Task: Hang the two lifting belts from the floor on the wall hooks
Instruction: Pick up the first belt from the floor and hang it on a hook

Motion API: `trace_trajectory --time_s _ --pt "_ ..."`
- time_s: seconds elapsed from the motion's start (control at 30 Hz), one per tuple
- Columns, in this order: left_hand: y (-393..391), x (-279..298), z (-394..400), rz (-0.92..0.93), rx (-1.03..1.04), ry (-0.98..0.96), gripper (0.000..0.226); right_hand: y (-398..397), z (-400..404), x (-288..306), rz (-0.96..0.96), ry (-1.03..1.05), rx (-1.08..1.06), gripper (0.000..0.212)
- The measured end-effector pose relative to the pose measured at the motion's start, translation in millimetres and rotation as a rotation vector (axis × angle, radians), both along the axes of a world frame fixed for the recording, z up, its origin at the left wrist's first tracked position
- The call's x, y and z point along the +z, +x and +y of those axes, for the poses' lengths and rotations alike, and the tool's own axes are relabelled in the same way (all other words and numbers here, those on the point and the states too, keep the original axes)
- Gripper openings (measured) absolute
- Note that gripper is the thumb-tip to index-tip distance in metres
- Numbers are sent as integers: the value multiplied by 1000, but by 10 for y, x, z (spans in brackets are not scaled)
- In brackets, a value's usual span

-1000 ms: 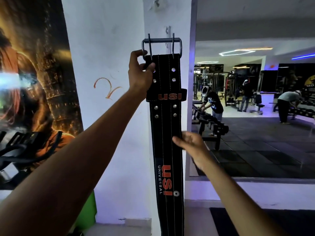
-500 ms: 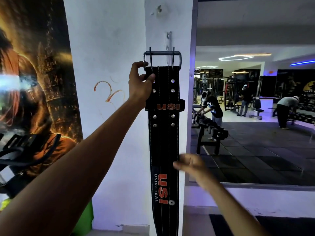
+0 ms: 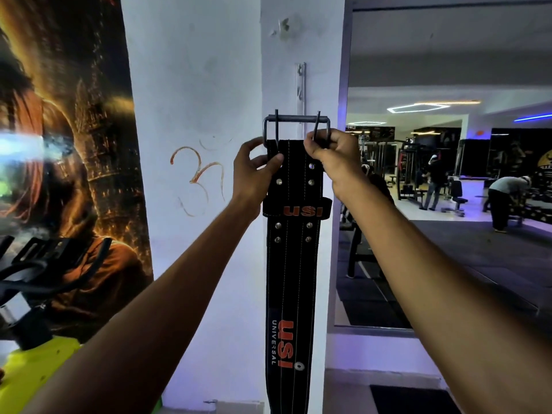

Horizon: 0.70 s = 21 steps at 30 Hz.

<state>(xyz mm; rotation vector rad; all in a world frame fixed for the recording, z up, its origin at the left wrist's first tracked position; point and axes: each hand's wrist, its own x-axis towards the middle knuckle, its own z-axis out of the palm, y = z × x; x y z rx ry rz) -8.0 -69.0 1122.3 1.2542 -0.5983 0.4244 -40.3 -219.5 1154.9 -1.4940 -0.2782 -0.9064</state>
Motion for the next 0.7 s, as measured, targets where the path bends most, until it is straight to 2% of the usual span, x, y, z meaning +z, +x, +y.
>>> trace_trajectory --time_s 0.07,0.17,0.27,0.33,0.47,0.7 --pt "22 -140 66 1 -41 56 32 10 38 -33 5 42 11 9" --pt "29 -484 117 28 -69 146 17 28 63 -38 -19 114 -20 21" --pt "24 -847 142 102 -87 61 30 93 35 -88 -4 127 -17 19" --pt "9 -1038 130 81 -93 58 29 117 18 -154 14 142 -21 17" --pt "8 -1419 93 79 -116 168 24 104 -30 -221 28 186 -36 16" --pt "108 -2289 79 223 -206 374 15 80 -125 -141 -7 263 -33 17"
